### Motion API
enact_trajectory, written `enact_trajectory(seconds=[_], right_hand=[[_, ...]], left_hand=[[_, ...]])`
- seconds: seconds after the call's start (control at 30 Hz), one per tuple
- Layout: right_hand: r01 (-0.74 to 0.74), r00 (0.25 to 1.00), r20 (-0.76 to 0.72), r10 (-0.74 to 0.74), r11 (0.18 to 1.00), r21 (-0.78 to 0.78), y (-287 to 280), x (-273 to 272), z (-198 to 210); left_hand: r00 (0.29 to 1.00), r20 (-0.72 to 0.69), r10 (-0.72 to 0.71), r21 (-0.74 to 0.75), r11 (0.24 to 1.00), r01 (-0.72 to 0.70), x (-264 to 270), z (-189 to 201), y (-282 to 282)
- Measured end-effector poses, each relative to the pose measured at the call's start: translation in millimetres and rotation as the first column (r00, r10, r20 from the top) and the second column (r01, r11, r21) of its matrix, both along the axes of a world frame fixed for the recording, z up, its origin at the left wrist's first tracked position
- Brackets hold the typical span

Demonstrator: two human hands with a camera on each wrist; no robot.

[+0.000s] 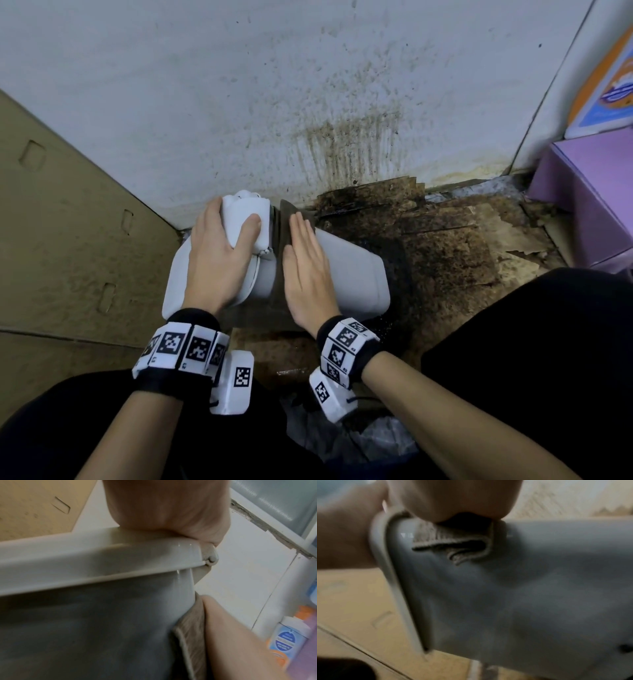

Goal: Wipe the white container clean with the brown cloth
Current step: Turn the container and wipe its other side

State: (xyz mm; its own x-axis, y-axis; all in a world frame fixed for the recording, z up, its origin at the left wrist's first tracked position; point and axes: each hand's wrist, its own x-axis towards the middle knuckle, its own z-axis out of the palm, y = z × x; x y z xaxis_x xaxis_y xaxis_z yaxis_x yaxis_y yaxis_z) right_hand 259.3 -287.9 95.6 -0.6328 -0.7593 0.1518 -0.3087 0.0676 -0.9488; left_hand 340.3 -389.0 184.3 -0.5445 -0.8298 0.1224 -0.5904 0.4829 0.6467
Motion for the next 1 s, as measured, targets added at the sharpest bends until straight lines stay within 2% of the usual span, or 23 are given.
enact_trajectory(seconds=[0.1,0.2,0.37,0.47,0.67,0.83,1.0], right_hand=[[0.025,0.99,-0.139,-0.025,1.0,0.001,8,-8,-22],[0.028,0.985,-0.17,-0.025,0.999,0.015,21,-21,-49],[0.125,0.992,0.002,-0.126,0.981,0.147,50,-50,-103],[0.149,0.977,0.115,-0.182,0.958,0.245,62,-61,-119],[0.136,0.972,0.149,-0.182,0.953,0.272,74,-67,-132],[0.163,0.957,0.193,-0.217,0.951,0.262,68,-63,-123],[0.162,0.972,0.12,-0.2,0.949,0.269,52,-52,-102]], left_hand=[[1.0,-0.017,0.007,0.013,1.0,-0.006,2,0,1],[0.999,-0.049,0.023,0.044,0.999,-0.021,5,1,-2],[0.998,-0.059,0.035,0.072,0.997,-0.031,5,3,-6],[0.997,-0.059,0.042,0.076,0.996,-0.038,3,5,-5],[0.997,-0.056,0.044,0.073,0.997,-0.04,4,7,-4],[0.998,-0.057,0.04,0.076,0.996,-0.036,7,7,-4],[0.998,-0.052,0.023,0.061,0.998,-0.02,6,5,-3]])
